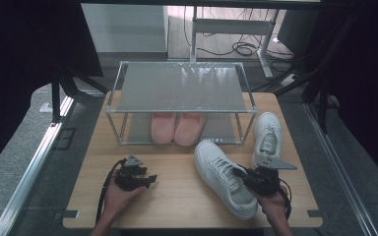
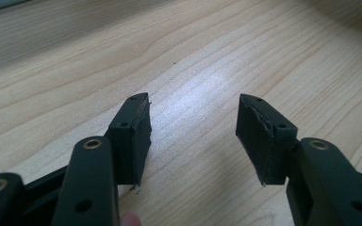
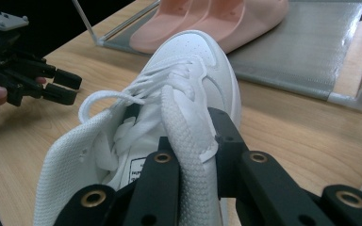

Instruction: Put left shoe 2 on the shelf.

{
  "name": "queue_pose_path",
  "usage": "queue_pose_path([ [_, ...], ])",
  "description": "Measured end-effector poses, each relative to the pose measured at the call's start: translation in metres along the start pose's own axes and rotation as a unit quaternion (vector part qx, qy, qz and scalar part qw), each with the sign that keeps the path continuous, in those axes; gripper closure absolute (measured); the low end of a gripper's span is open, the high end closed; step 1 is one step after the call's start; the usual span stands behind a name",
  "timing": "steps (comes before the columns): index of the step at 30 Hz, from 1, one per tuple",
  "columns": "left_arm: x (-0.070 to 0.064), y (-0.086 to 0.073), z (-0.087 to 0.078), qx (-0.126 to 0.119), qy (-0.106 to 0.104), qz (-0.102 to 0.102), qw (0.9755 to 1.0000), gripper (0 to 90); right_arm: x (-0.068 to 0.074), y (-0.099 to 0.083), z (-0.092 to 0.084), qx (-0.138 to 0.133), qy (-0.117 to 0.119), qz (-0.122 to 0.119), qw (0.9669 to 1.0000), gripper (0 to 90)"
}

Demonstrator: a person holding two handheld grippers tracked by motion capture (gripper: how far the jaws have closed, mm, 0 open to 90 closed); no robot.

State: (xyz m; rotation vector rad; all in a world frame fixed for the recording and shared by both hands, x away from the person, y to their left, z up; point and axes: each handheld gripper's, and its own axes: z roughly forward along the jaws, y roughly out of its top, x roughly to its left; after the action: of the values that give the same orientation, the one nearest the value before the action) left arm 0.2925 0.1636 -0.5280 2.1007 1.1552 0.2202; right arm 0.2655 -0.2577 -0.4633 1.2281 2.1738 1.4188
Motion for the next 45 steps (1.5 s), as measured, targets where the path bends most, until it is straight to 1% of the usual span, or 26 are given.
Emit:
queue_pose_path([
  [14, 0.0, 0.0, 0.001, 0.002, -0.001, 0.004, 1.0, 46.1, 0.001, 0.008, -0.011, -0.024, -0.003, 0.002, 0.9997, 82.3],
  [23, 0.0, 0.0, 0.001, 0.002, -0.001, 0.004, 1.0, 46.1, 0.005, 0.016, -0.019, -0.043, -0.001, -0.001, 0.9991, 82.3],
  [26, -0.001, 0.001, 0.0, 0.0, -0.001, 0.001, 1.0, 46.1, 0.005, 0.02, -0.022, -0.051, 0.0, 0.002, 0.9987, 82.3],
  [31, 0.0, 0.0, 0.0, 0.0, -0.001, -0.001, 1.0, 46.2, 0.005, 0.023, -0.023, -0.058, 0.001, 0.005, 0.9983, 82.3],
  [37, 0.0, 0.0, 0.0, 0.0, -0.002, 0.0, 1.0, 46.2, 0.006, 0.028, -0.023, -0.068, 0.01, 0.012, 0.9976, 82.3],
  [45, 0.001, 0.0, -0.001, 0.0, -0.002, 0.0, 1.0, 46.2, 0.011, 0.037, -0.022, -0.083, 0.014, 0.01, 0.9964, 82.3],
])
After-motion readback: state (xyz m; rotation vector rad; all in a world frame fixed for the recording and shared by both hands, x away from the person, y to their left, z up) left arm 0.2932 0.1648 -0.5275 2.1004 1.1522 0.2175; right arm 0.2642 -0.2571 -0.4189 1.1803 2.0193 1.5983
